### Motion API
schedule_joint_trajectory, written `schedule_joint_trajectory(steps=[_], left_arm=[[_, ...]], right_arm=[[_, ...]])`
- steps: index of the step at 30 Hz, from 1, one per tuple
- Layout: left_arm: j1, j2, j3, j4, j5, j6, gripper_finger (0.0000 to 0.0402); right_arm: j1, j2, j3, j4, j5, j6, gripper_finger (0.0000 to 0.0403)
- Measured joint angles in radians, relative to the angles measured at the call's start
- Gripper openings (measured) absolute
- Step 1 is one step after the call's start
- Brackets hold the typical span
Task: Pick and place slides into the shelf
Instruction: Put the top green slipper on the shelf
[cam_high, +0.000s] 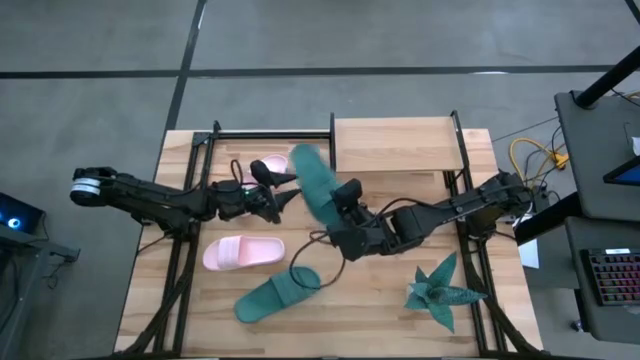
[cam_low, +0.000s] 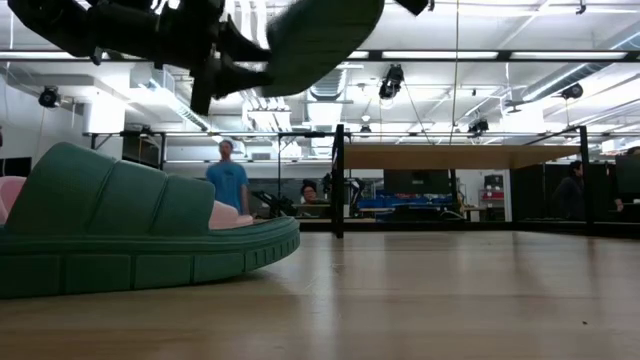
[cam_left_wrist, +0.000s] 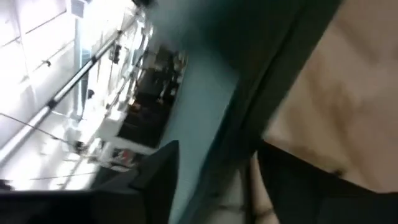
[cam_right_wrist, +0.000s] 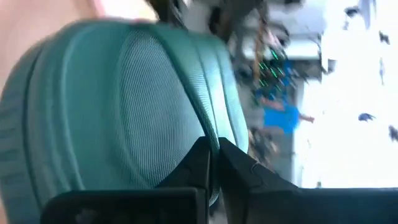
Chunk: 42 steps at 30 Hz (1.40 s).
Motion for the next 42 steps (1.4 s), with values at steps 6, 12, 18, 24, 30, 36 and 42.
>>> schedule_joint_trajectory(steps=[6, 12, 18, 24, 30, 36, 42], left_arm=[[0.001, -0.001, -0.010, -0.008, -0.014, -0.130, 0.0255], [0.001, -0.010, -0.010, -0.009, -0.028, -0.246, 0.0257], [0.000, -0.017, -0.013, -0.013, -0.029, -0.338, 0.0257], [-0.001, -0.027, -0.014, -0.013, -0.014, -0.440, 0.0257], [-0.001, -0.027, -0.014, -0.017, -0.013, -0.441, 0.0257], [0.000, -0.027, -0.015, -0.027, -0.014, -0.443, 0.0257], [0.000, -0.027, -0.029, -0.027, -0.023, -0.523, 0.0257]], right_arm=[[-0.025, -0.020, -0.001, -0.072, 0.094, 0.095, 0.0010], [-0.085, -0.046, -0.004, -0.180, 0.104, 0.257, 0.0009], [-0.166, -0.104, -0.020, -0.254, 0.106, 0.393, 0.0009], [-0.248, -0.190, -0.116, -0.171, 0.098, 0.354, 0.0009], [-0.347, -0.333, -0.306, 0.143, -0.061, 0.158, 0.0009], [-0.418, -0.449, -0.569, 0.711, -0.164, -0.098, 0.0009], [-0.461, -0.426, -0.758, 1.026, -0.170, -0.217, 0.0009]])
